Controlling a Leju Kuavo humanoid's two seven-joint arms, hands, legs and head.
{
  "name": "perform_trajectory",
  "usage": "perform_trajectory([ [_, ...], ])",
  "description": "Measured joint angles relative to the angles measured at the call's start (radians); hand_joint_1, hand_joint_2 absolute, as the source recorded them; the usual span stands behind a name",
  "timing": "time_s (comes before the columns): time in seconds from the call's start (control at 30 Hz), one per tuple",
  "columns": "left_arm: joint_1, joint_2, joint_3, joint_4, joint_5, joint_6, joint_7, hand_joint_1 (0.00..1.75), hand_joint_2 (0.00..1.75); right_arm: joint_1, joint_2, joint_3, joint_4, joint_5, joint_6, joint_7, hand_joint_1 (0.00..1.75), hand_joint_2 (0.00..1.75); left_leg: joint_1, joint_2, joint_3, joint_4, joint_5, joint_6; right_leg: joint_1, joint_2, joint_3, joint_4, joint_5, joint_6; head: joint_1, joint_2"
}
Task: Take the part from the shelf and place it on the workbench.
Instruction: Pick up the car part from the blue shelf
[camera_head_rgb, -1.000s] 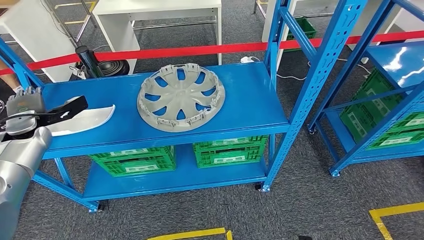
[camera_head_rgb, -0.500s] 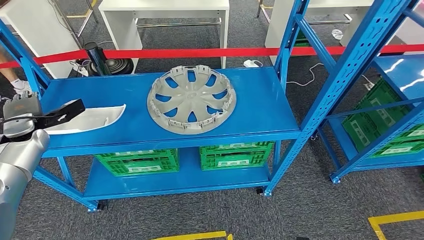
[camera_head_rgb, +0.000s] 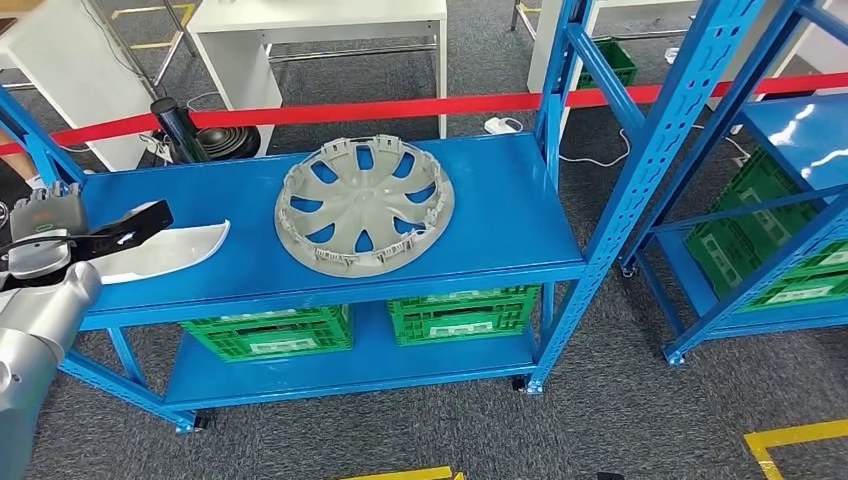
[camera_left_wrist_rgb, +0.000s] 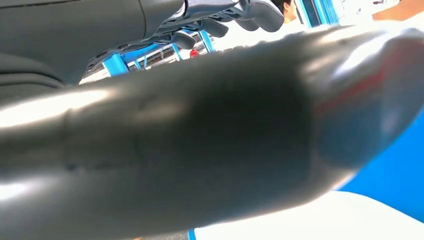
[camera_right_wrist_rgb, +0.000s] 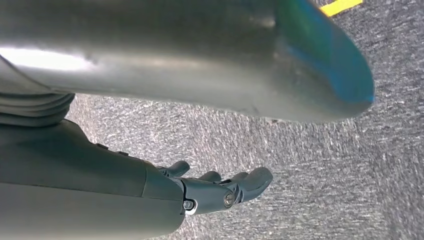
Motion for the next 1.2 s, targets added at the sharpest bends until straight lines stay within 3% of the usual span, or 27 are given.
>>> perform_trajectory([
  [0.03, 0.0, -0.001, 0.0, 0.0, 0.002, 0.002, -0.003, 0.0, 0.0, 0.0, 0.0, 0.0, 0.0, 0.001, 0.0, 0.0, 0.0, 0.0, 0.0, 0.0, 0.03, -0.066, 0.04, 0.003, 0.0, 0.0, 0.003, 0.001, -0.003, 0.003, 0.0, 0.0],
  [0.1, 0.0, -0.004, 0.0, -0.001, 0.005, 0.015, -0.02, 0.0, 0.0, 0.0, 0.0, 0.0, 0.0, 0.003, 0.001, 0.001, 0.0, 0.0, -0.003, 0.001, 0.091, -0.191, 0.087, 0.011, 0.002, 0.001, 0.007, 0.004, -0.008, 0.011, 0.0, 0.0],
  [0.17, 0.004, -0.012, 0.0, -0.001, 0.008, 0.032, -0.042, 0.0, 0.0, -0.001, 0.0, 0.0, 0.0, 0.005, 0.002, 0.002, 0.0, 0.0, -0.006, 0.0, 0.112, -0.235, 0.091, 0.02, 0.006, 0.001, 0.006, 0.004, -0.01, 0.019, 0.001, 0.0],
  [0.23, 0.01, -0.021, 0.0, -0.001, 0.011, 0.045, -0.06, 0.0, 0.0, 0.0, -0.002, 0.0, 0.0, 0.009, 0.004, 0.003, 0.0, 0.0, -0.006, -0.002, 0.112, -0.24, 0.094, 0.025, 0.009, 0.0, 0.006, 0.002, -0.009, 0.011, 0.002, 0.0],
  [0.3, 0.014, -0.03, 0.001, 0.0, 0.011, 0.052, -0.074, 0.0, 0.87, 0.0, -0.003, 0.0, 0.0, 0.012, 0.006, 0.003, 0.0, 0.0, -0.006, -0.003, 0.112, -0.24, 0.094, 0.028, 0.01, 0.0, 0.009, -0.002, -0.007, 0.002, 0.002, 0.0],
  [0.37, 0.019, -0.041, 0.001, 0.0, 0.007, 0.064, -0.087, 0.0, 1.75, -0.001, -0.002, 0.0, 0.0, 0.014, 0.007, 0.002, 0.0, 0.0, -0.008, -0.003, 0.113, -0.24, 0.093, 0.033, 0.009, -0.001, 0.013, -0.008, -0.006, 0.006, 0.002, 0.0],
  [0.53, 0.048, -0.075, -0.01, 0.0, -0.001, 0.12, -0.116, 0.0, 1.75, -0.001, -0.002, 0.0, 0.0, 0.014, 0.007, -0.001, 0.0, 0.0, -0.009, -0.003, 0.114, -0.24, 0.092, 0.041, 0.007, -0.001, 0.018, -0.017, -0.002, 0.026, 0.002, 0.0],
  [0.67, 0.062, -0.1, -0.035, 0.0, -0.002, 0.156, -0.135, 0.0, 1.75, 0.0, 0.004, 0.0, 0.002, 0.014, 0.0, 0.008, 0.0, 1.75, -0.011, -0.002, 0.114, -0.239, 0.092, 0.043, 0.005, -0.001, 0.018, -0.018, -0.001, 0.036, 0.001, 0.0],
  [0.97, 0.084, -0.128, -0.069, 0.001, -0.002, 0.197, -0.158, 0.0, 1.75, 0.001, 0.018, 0.0, 0.009, 0.02, -0.007, 0.029, 0.0, 1.75, -0.008, -0.002, 0.115, -0.241, 0.093, 0.043, 0.006, -0.001, 0.018, -0.018, -0.001, 0.037, 0.001, 0.0],
  [1.2, 0.098, -0.138, -0.108, 0.011, -0.002, 0.193, -0.131, 0.0, 1.75, 0.006, 0.025, 0.0, 0.009, 0.023, -0.024, 0.052, 0.0, 1.75, -0.008, -0.002, 0.115, -0.242, 0.093, 0.042, 0.007, -0.001, 0.018, -0.017, -0.002, 0.036, 0.001, 0.0],
])
